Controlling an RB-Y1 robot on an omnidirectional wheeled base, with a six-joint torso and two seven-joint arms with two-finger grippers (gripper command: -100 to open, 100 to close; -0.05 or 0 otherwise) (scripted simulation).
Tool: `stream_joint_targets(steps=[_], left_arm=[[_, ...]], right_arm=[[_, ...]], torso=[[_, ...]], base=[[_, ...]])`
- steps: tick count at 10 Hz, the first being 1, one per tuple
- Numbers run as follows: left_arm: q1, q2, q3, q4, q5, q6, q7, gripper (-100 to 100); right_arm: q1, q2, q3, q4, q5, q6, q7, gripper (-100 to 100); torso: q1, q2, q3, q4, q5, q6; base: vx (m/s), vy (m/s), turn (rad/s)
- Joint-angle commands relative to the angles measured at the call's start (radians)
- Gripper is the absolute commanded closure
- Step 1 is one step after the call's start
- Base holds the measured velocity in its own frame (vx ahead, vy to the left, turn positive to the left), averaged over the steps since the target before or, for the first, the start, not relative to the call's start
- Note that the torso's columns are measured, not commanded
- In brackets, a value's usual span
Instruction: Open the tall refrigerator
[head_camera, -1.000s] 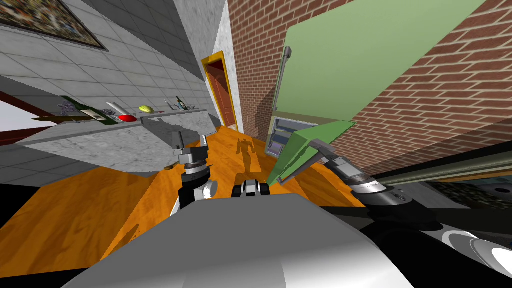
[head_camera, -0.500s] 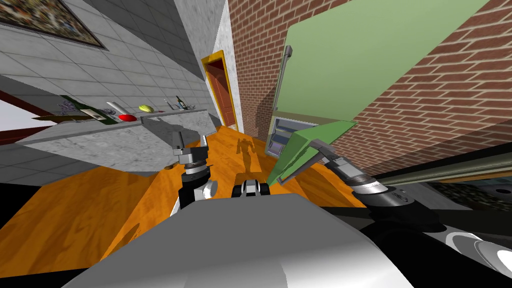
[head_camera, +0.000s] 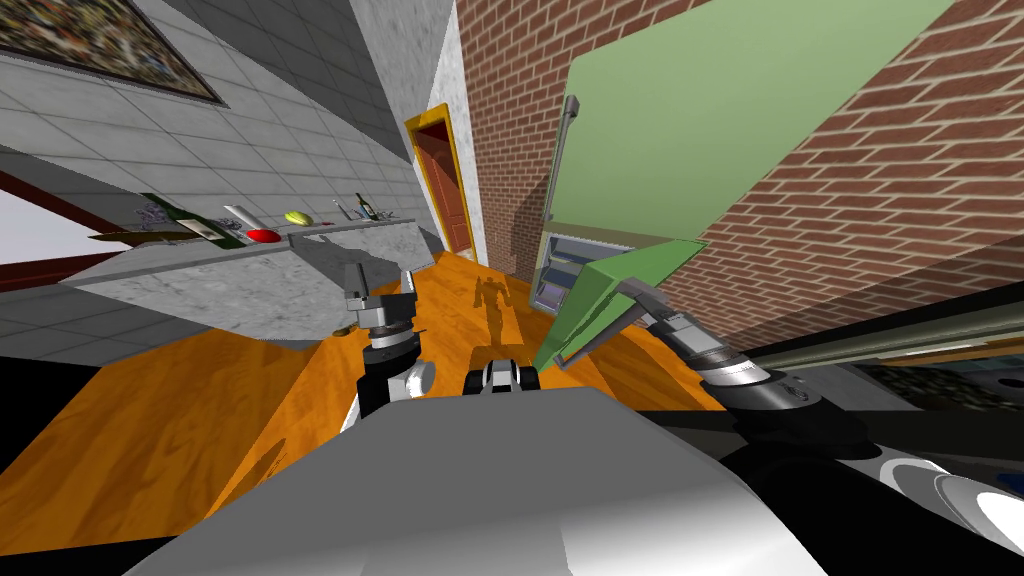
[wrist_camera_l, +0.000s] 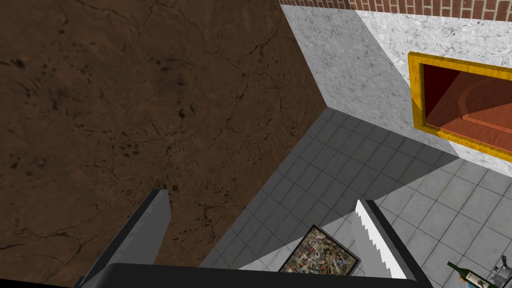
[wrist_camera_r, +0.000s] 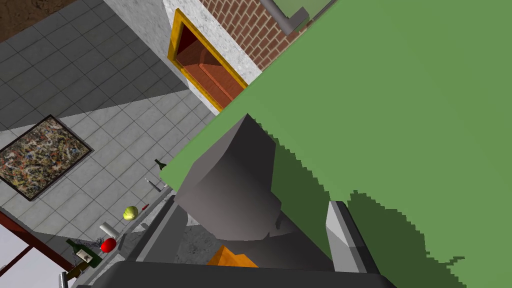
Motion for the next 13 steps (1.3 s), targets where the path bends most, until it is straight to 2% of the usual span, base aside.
stream_joint_targets(steps=[1,3,4,6,8,9,11,12,13], left_arm=[[0.000,0.000,0.000,0.000,0.000,0.000,0.000,0],[0.000,0.000,0.000,0.000,0.000,0.000,0.000,0],[0.000,0.000,0.000,0.000,0.000,0.000,0.000,0],[0.000,0.000,0.000,0.000,0.000,0.000,0.000,0],[0.000,0.000,0.000,0.000,0.000,0.000,0.000,0],[0.000,0.000,0.000,0.000,0.000,0.000,0.000,0],[0.000,0.000,0.000,0.000,0.000,0.000,0.000,0],[0.000,0.000,0.000,0.000,0.000,0.000,0.000,0],[0.000,0.000,0.000,0.000,0.000,0.000,0.000,0]], right_arm=[[0.010,-0.014,0.024,-0.014,-0.002,-0.030,-0.018,100],[0.010,-0.014,0.024,-0.014,-0.002,-0.030,-0.018,100],[-0.009,-0.017,0.019,0.004,-0.001,-0.012,-0.004,100],[-0.010,-0.022,0.024,0.003,-0.004,-0.022,-0.006,100],[-0.010,-0.022,0.024,0.003,-0.004,-0.022,-0.006,100],[-0.008,-0.036,-0.022,-0.005,-0.016,0.025,-0.022,-100],[0.005,-0.053,-0.052,-0.022,-0.034,0.036,-0.049,-100],[0.017,-0.069,-0.082,-0.038,-0.052,0.047,-0.076,-100],[0.024,-0.077,-0.097,-0.047,-0.061,0.052,-0.089,-100]], torso=[[-0.001,0.000,-0.001,0.001,0.001,0.001],[-0.002,0.000,0.000,0.000,-0.001,0.000],[-0.002,-0.002,-0.001,-0.001,-0.001,-0.002],[-0.009,-0.001,-0.005,0.003,0.004,-0.001],[-0.002,-0.002,-0.005,0.002,0.004,0.002],[0.000,-0.002,-0.004,0.002,0.004,0.004],[-0.013,0.002,-0.007,0.011,0.011,0.006],[-0.013,0.004,-0.007,0.012,0.013,0.005],[-0.011,0.006,-0.006,0.014,0.014,0.006]], base=[[0.019,0.011,-0.007],[0.013,0.007,-0.004],[-0.077,-0.058,0.126],[-0.158,-0.089,0.062],[-0.084,-0.046,0.014],[-0.015,-0.003,-0.028],[0.004,0.008,-0.037],[0.008,0.012,-0.055],[-0.006,0.000,-0.026]])
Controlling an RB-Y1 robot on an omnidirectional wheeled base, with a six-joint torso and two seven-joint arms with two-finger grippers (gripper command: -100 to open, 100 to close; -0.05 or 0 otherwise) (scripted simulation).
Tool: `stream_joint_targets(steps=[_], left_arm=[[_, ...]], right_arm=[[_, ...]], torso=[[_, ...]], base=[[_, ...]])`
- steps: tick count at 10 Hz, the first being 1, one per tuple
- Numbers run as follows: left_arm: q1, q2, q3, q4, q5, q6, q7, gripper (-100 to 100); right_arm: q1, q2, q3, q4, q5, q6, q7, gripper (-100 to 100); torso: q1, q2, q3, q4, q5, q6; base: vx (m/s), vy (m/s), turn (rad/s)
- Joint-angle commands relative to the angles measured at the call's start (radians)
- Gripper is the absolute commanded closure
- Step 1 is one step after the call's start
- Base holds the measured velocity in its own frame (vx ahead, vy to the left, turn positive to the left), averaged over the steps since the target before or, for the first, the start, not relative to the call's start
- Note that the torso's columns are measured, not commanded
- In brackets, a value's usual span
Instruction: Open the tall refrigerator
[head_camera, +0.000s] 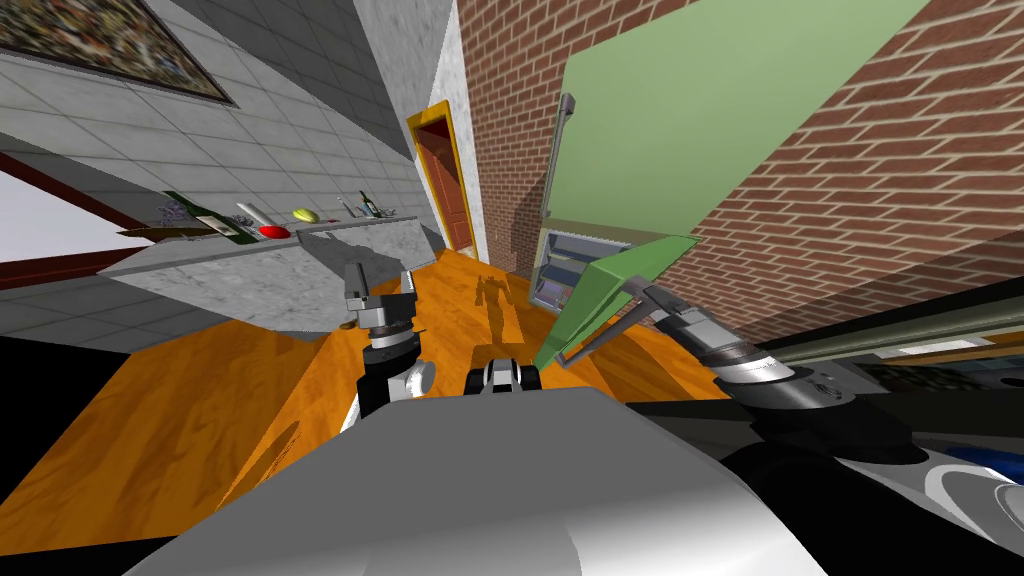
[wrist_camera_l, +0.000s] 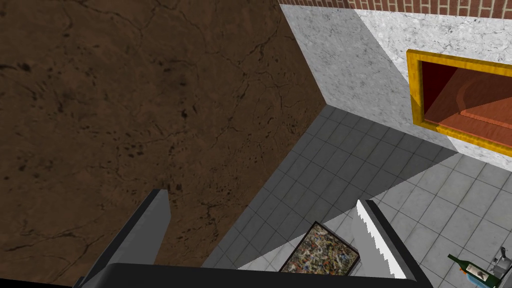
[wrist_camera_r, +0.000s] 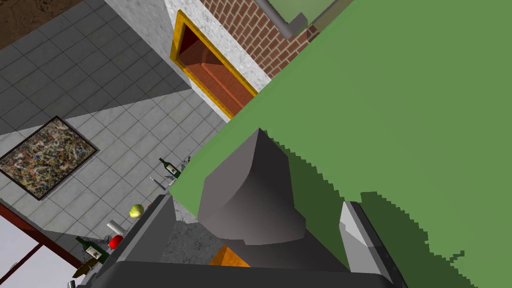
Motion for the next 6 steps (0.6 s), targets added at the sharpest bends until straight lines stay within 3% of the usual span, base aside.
stream_joint_targets(steps=[1,2,6], left_arm=[[0.000,0.000,0.000,0.000,0.000,0.000,0.000,0],[0.000,0.000,0.000,0.000,0.000,0.000,0.000,0],[0.000,0.000,0.000,0.000,0.000,0.000,0.000,0]], right_arm=[[0.011,-0.038,-0.045,-0.035,-0.028,0.022,-0.048,-100],[0.017,-0.047,-0.060,-0.044,-0.037,0.027,-0.062,-100],[0.017,-0.047,-0.060,-0.044,-0.037,0.027,-0.062,-100]], torso=[[0.002,0.001,0.001,0.001,0.002,-0.001],[0.004,0.001,0.000,0.001,0.002,-0.001],[0.005,0.003,0.001,0.001,0.003,0.000]], base=[[0.000,0.000,0.000],[-0.009,-0.003,-0.019],[-0.002,0.000,-0.008]])
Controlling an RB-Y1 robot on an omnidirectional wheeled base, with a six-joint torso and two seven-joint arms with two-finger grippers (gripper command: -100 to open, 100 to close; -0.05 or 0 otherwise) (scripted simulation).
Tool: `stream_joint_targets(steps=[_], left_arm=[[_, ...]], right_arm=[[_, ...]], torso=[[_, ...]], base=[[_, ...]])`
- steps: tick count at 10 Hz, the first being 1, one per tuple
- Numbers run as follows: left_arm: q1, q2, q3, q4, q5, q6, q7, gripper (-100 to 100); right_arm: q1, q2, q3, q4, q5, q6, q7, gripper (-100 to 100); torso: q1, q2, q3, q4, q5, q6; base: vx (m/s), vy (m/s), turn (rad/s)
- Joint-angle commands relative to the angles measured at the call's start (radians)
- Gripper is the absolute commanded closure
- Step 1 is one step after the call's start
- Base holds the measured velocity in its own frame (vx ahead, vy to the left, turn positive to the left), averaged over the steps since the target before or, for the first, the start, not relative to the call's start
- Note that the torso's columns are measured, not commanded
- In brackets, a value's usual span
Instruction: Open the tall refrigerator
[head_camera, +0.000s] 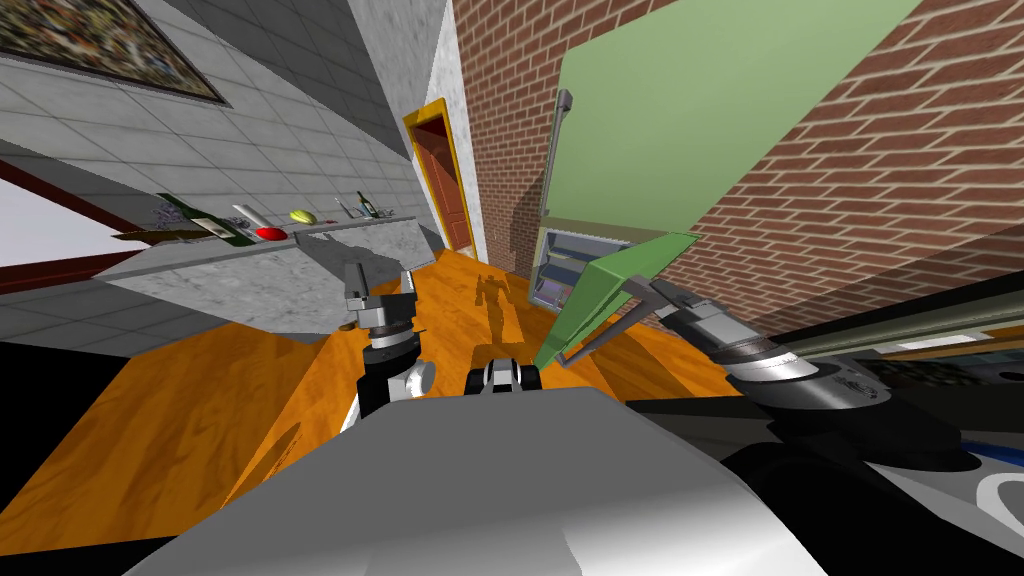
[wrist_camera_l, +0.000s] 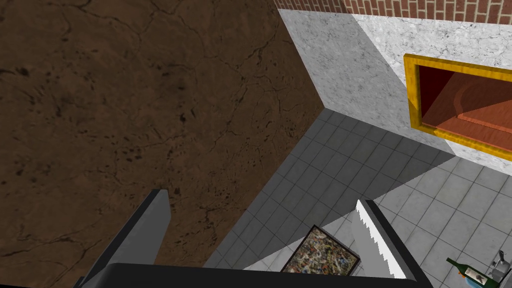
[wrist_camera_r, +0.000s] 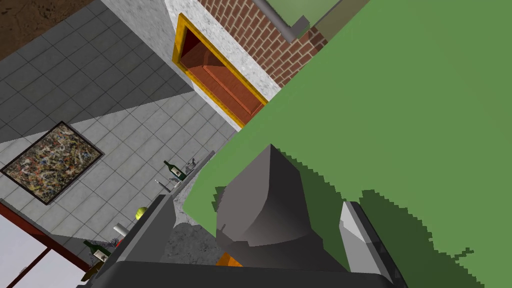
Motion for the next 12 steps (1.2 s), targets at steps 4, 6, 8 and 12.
stream_joint_targets(steps=[4,6,8,12], left_arm=[[0.000,0.000,0.000,0.000,0.000,0.000,0.000,0],[0.000,0.000,0.000,0.000,0.000,0.000,0.000,0],[0.000,0.000,0.000,0.000,0.000,0.000,0.000,0],[0.000,0.000,0.000,0.000,0.000,0.000,0.000,0]], right_arm=[[-0.008,-0.008,0.004,-0.012,0.000,-0.002,-0.001,-100],[0.009,-0.020,-0.036,-0.008,-0.020,0.010,-0.029,-100],[0.019,-0.036,-0.070,-0.017,-0.040,0.018,-0.055,-100],[0.034,-0.060,-0.121,-0.031,-0.071,0.031,-0.096,-100]], torso=[[0.000,-0.001,-0.001,-0.001,0.000,0.001],[-0.001,0.000,0.000,0.000,0.000,-0.001],[-0.003,0.000,0.000,0.000,-0.002,0.002],[0.001,0.004,0.000,0.003,0.004,0.001]], base=[[0.010,0.006,-0.003],[-0.009,-0.004,-0.004],[0.001,0.006,-0.041],[-0.005,0.000,-0.018]])
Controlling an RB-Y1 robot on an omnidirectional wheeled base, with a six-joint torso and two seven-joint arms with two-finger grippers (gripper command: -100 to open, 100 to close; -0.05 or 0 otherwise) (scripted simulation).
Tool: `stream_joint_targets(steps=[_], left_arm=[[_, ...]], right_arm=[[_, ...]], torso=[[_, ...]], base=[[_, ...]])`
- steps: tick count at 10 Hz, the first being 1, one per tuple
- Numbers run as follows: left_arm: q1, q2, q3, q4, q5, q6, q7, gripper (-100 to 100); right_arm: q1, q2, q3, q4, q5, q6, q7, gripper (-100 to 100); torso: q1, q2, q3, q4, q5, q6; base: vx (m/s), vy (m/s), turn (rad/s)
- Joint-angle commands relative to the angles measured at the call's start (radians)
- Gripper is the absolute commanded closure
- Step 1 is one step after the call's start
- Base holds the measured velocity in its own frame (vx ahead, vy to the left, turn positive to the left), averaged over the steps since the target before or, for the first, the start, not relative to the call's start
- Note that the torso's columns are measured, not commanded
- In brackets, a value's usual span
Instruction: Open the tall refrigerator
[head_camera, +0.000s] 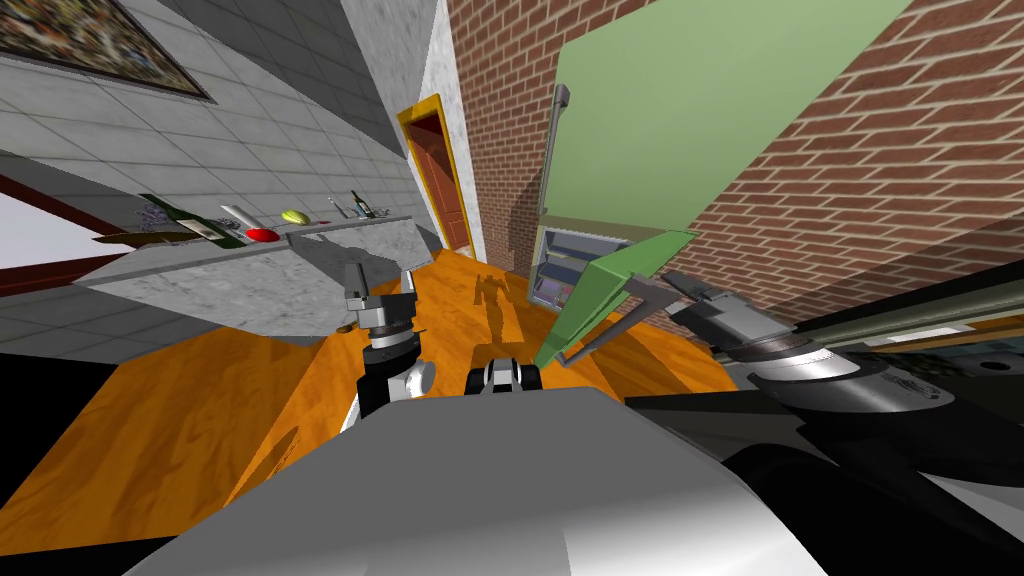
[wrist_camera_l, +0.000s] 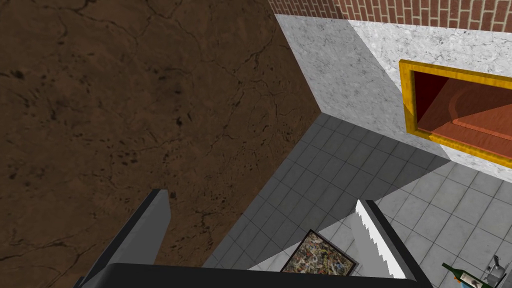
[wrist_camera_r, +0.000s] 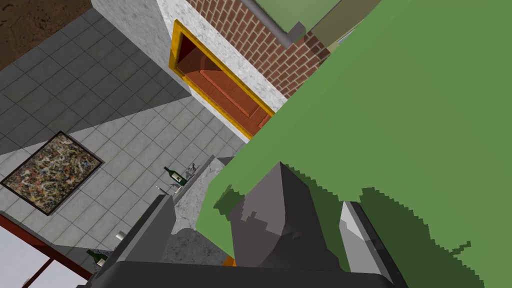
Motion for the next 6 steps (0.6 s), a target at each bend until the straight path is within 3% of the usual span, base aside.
stream_joint_targets(steps=[1,3,6], left_arm=[[0.000,0.000,0.000,0.000,0.000,0.000,0.000,0],[0.000,0.000,0.000,0.000,0.000,0.000,0.000,0],[0.000,0.000,0.000,0.000,0.000,0.000,0.000,0]], right_arm=[[0.003,-0.027,-0.045,-0.021,-0.026,0.013,-0.033,-100],[0.013,-0.043,-0.079,-0.030,-0.046,0.021,-0.060,-100],[0.013,-0.043,-0.079,-0.030,-0.046,0.021,-0.060,-100]], torso=[[0.002,0.000,0.000,0.001,0.001,-0.001],[0.006,0.001,0.000,0.002,0.004,0.000],[0.005,0.001,0.002,-0.001,0.000,-0.001]], base=[[-0.006,0.002,-0.045],[0.008,0.008,-0.021],[-0.009,-0.005,-0.005]])
